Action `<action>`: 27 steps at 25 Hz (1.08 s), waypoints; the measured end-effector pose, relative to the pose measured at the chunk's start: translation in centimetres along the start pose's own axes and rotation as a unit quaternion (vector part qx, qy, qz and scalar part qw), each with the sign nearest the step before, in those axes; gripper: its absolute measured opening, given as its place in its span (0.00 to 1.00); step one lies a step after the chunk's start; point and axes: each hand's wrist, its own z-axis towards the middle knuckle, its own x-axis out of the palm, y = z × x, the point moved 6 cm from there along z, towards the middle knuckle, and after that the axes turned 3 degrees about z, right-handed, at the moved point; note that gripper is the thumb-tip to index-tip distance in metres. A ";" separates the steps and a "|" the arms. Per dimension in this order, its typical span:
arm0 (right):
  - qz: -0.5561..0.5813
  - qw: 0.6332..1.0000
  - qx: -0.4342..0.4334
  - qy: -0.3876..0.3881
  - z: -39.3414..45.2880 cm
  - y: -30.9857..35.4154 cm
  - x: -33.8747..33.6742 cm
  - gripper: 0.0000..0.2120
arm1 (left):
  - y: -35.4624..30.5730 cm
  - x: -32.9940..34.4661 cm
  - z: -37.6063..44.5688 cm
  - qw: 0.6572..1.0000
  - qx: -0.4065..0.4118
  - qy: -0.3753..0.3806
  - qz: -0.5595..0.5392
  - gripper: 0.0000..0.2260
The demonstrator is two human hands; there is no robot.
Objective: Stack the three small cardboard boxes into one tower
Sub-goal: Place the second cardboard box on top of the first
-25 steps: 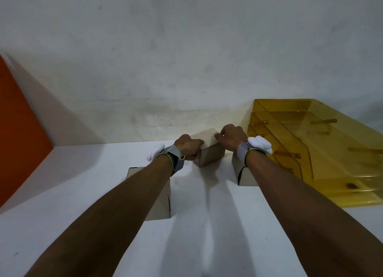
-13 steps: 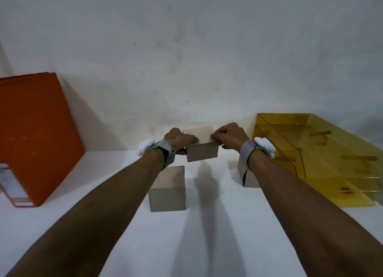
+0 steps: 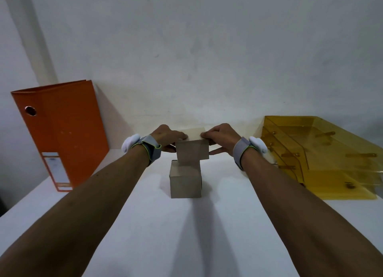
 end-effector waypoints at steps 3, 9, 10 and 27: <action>0.002 1.000 0.011 0.012 -1.1 -0.3 1.2 0.19 | 1.1 -0.6 -0.7 1.000 -0.008 -0.003 0.016 0.14; 0.016 0.999 0.028 0.025 -2.7 -1.2 2.8 0.20 | 2.5 -1.1 -1.8 0.999 -0.014 -0.009 0.036 0.14; 0.017 0.999 0.029 0.025 -2.7 -1.3 2.9 0.20 | 2.7 -1.0 -1.8 0.999 -0.013 -0.010 0.040 0.14; -0.023 0.986 0.097 0.136 -3.7 -7.8 3.3 0.54 | 8.6 1.1 -4.1 0.999 0.030 0.037 0.017 0.61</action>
